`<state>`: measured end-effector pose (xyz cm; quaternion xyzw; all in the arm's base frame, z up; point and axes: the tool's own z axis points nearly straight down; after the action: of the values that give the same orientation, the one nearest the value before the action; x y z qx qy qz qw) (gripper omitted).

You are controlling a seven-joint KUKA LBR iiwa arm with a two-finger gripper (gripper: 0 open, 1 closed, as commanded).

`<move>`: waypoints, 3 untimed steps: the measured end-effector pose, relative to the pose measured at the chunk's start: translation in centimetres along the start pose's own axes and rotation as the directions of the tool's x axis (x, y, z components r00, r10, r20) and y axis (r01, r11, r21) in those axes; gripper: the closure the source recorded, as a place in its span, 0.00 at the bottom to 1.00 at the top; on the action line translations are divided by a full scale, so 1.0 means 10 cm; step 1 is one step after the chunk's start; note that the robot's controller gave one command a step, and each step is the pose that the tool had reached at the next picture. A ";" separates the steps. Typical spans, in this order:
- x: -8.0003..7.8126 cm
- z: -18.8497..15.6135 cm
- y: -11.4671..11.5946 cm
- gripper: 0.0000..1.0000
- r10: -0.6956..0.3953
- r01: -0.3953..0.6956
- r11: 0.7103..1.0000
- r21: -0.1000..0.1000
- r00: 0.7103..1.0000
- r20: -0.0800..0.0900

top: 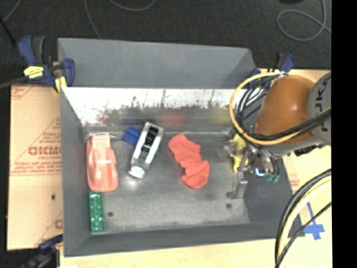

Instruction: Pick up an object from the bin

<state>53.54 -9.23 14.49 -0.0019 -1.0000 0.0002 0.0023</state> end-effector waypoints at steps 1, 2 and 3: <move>-0.02 -0.05 0.00 0.00 -0.003 0.003 1.000 0.001 1.000 0.008; -0.19 0.13 0.63 0.00 -0.027 0.027 1.000 0.001 1.000 0.008; -0.19 0.16 1.08 0.00 0.121 -0.121 0.993 -0.003 0.993 0.005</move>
Offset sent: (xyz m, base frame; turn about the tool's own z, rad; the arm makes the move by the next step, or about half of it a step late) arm 0.0712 0.2778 -0.0749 -0.1214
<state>55.43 1.57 12.88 -0.0627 -0.9980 -0.0012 -0.0005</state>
